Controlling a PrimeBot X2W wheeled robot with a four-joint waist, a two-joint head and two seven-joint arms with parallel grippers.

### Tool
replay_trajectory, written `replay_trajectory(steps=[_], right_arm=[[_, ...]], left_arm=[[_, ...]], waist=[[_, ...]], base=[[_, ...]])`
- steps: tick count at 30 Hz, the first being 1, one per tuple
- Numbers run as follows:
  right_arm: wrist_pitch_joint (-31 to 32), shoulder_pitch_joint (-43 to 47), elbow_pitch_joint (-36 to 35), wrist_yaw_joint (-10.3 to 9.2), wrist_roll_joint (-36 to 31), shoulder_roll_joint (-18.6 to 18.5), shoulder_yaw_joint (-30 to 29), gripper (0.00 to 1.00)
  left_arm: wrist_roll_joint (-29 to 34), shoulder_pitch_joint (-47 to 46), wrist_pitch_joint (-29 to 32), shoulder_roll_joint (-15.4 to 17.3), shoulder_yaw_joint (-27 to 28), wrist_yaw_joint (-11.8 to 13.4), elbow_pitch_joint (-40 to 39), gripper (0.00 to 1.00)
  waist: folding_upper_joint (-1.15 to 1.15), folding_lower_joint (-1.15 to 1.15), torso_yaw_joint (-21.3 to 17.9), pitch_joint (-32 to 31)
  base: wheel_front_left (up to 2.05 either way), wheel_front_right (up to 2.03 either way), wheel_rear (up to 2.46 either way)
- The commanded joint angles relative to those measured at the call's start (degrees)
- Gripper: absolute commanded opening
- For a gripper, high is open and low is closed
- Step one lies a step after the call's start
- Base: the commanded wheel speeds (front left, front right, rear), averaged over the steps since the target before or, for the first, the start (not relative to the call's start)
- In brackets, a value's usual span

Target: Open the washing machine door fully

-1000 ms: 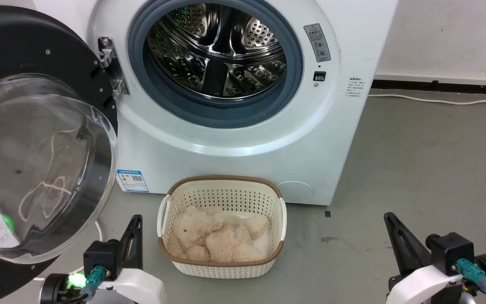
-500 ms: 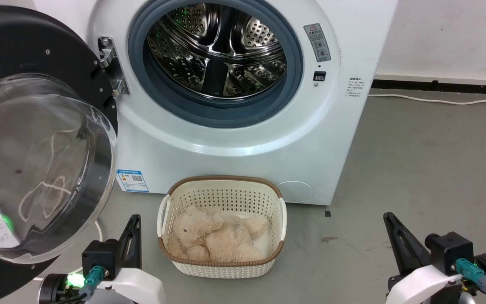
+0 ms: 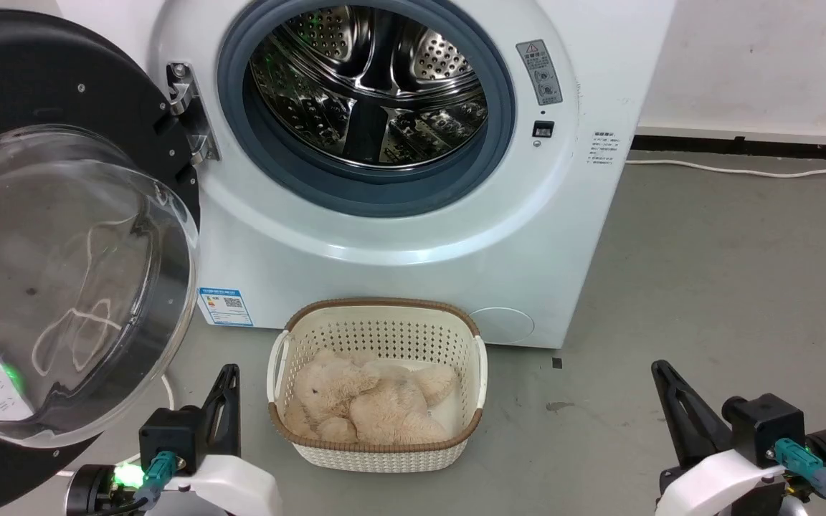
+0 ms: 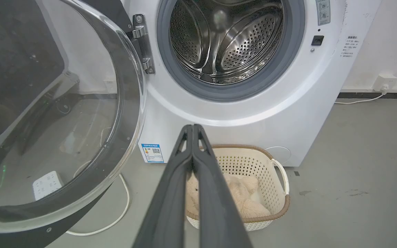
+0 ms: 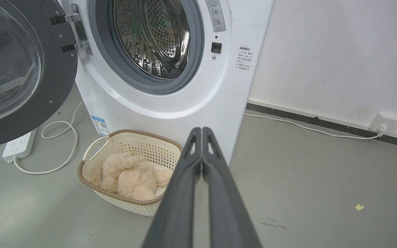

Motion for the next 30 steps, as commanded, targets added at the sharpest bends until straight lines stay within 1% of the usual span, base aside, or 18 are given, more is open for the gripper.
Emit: replay_trajectory(steps=[1,30], right_arm=[[0.0,-0.7,-0.3,0.05,-0.4,0.3,0.0,0.00],[0.0,-0.7,-0.3,0.05,-0.4,0.3,0.0,0.00]], left_arm=[[0.5,-0.9,0.0,0.0,0.1,-0.2,-0.2,0.00],[0.5,-0.9,0.0,0.0,0.1,-0.2,-0.2,0.00]], waist=[[0.00,0.00,0.0,0.0],[0.00,0.00,0.0,0.0]], base=[[0.00,0.00,0.00],[0.00,0.00,0.00]])
